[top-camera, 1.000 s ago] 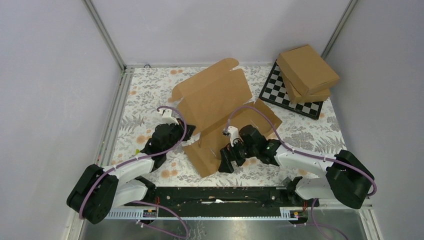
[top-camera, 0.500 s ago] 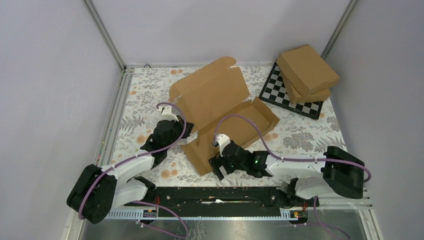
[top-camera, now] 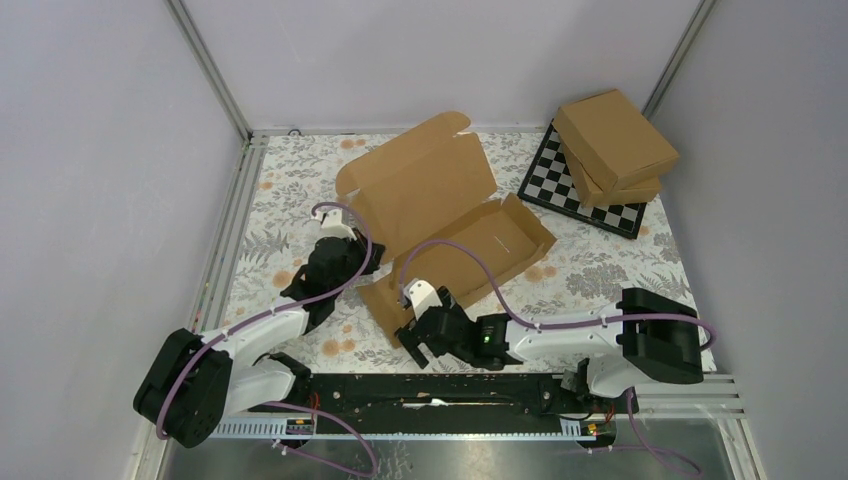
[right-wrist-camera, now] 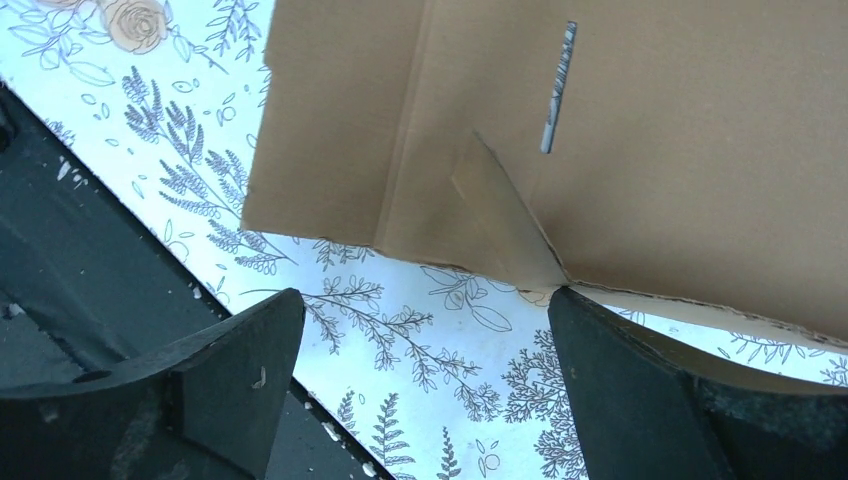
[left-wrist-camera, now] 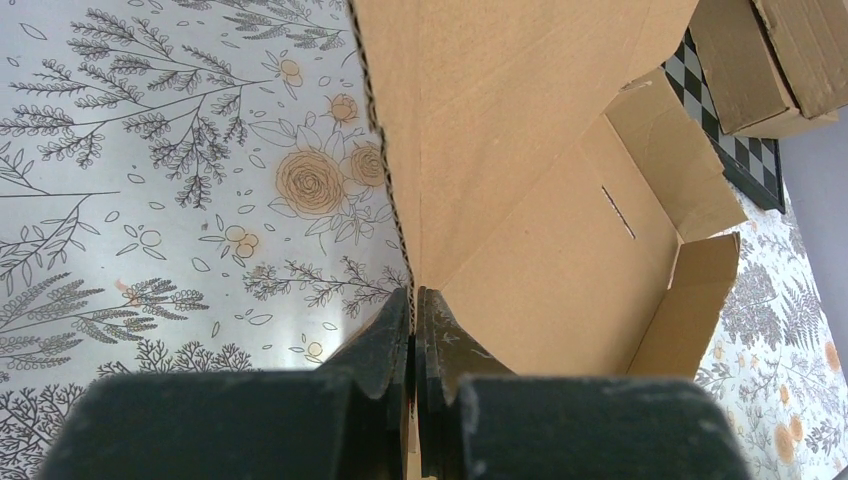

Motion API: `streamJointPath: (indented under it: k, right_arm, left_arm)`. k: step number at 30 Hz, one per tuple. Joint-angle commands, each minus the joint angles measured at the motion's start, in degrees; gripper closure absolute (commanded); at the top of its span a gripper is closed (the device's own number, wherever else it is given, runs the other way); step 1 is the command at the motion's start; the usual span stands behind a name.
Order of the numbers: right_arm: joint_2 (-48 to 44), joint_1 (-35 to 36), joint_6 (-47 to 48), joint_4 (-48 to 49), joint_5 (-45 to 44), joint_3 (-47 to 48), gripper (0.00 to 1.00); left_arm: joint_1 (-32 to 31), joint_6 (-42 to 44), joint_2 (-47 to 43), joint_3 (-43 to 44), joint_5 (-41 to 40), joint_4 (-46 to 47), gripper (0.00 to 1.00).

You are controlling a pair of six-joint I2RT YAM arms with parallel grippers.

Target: Fold the paper box

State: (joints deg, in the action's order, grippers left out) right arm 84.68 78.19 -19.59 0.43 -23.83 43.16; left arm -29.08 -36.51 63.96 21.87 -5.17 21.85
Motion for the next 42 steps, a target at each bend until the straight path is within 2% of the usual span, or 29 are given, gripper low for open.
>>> streamJointPath:
  k: [1,6,12,19,22,23,25,26,29,31,37,42]
  right_arm:
    - [0.8,0.9,3.6,1.9,0.9,2.8,0.0]
    - [4.9,2.3,5.2,1.9,-0.2,4.9,0.0]
    - [10.8,5.0,7.0,0.8,-8.7,9.2,0.0]
    - [12.4,5.1,9.7,2.9,-4.5,10.3,0.03]
    - [14.2,5.0,10.4,1.8,-5.9,11.7,0.16]
    - [14.2,5.0,10.1,1.9,-6.2,11.7,0.26]
    - [13.0,5.0,9.2,2.0,-6.5,11.0,0.56]
    - [12.3,4.9,8.9,2.4,-6.8,10.5,0.67]
    - [9.2,4.1,7.6,2.5,-6.1,9.3,0.88]
    - [6.9,2.2,6.0,2.9,-2.5,8.3,0.92]
    - [-2.5,-9.0,-1.3,10.2,15.9,0.6,0.94]
    - [-5.9,-16.1,-5.4,12.2,23.1,-2.1,0.94]
  left_arm:
    - [-0.4,-0.4,0.6,1.9,-1.9,-4.7,1.0]
    - [-0.4,-1.2,1.5,2.6,-2.9,-6.3,1.0]
    - [-0.4,-1.5,2.3,2.9,-3.4,-6.8,1.0]
    - [-0.4,-1.3,2.7,2.8,-3.2,-6.0,1.0]
    - [-0.4,-1.1,2.7,2.5,-3.0,-5.5,1.0]
    - [-0.4,-1.0,2.6,2.5,-3.0,-5.5,1.0]
    - [-0.4,-0.5,2.3,2.4,-3.2,-5.5,1.0]
    - [-0.4,-0.2,2.0,2.3,-3.1,-5.4,1.0]
    - [-0.4,0.5,1.3,2.1,-2.9,-4.8,1.0]
    - [-0.3,0.9,0.9,1.8,-2.8,-4.4,1.0]
    - [-0.4,1.6,0.6,1.3,-2.8,-4.0,1.0]
    - [-0.4,2.2,0.7,0.9,-3.0,-3.4,1.0]
